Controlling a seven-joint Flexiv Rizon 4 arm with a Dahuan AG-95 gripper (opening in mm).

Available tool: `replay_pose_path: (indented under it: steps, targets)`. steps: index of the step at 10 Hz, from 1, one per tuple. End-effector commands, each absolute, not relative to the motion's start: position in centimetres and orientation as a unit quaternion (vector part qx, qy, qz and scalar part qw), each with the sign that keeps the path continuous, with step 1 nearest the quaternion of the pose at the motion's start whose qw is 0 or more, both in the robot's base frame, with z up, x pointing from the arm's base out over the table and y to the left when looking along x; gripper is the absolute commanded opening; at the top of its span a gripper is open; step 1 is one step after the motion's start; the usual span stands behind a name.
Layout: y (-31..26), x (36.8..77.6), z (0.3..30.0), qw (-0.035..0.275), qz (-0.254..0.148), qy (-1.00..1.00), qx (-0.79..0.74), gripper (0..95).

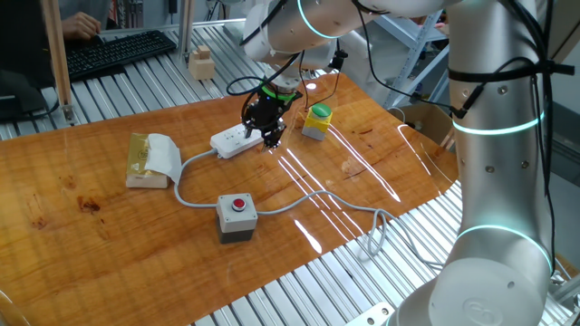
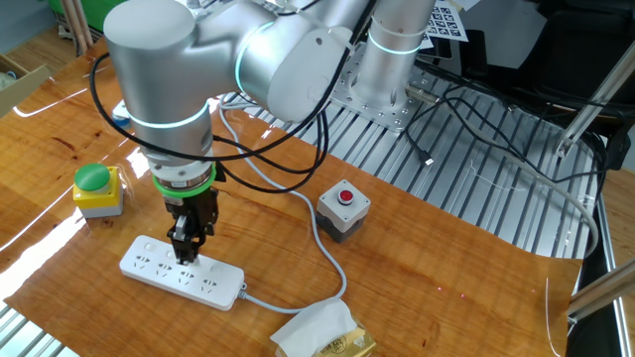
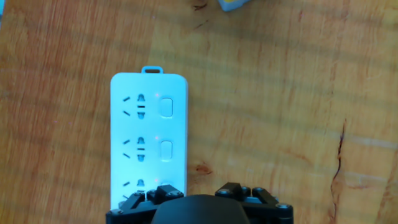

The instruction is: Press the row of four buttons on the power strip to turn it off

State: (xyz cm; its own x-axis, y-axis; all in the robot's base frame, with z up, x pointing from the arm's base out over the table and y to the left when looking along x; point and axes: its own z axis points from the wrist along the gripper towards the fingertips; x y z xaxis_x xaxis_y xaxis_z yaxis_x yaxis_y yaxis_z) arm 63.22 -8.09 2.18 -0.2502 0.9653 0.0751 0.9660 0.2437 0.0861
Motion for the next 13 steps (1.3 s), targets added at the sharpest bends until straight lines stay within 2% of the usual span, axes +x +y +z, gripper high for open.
replay_pose_path:
  steps: [1,5,13]
  targets:
    - [-8.1,63.1,2.9,0.016,-0.044,-0.787,-0.615,57.0]
    - [-8.8,62.7,4.3,0.024,-0.031,-0.795,-0.605,57.0]
    - [-9.9,62.9,4.4,0.017,-0.023,-0.795,-0.606,57.0]
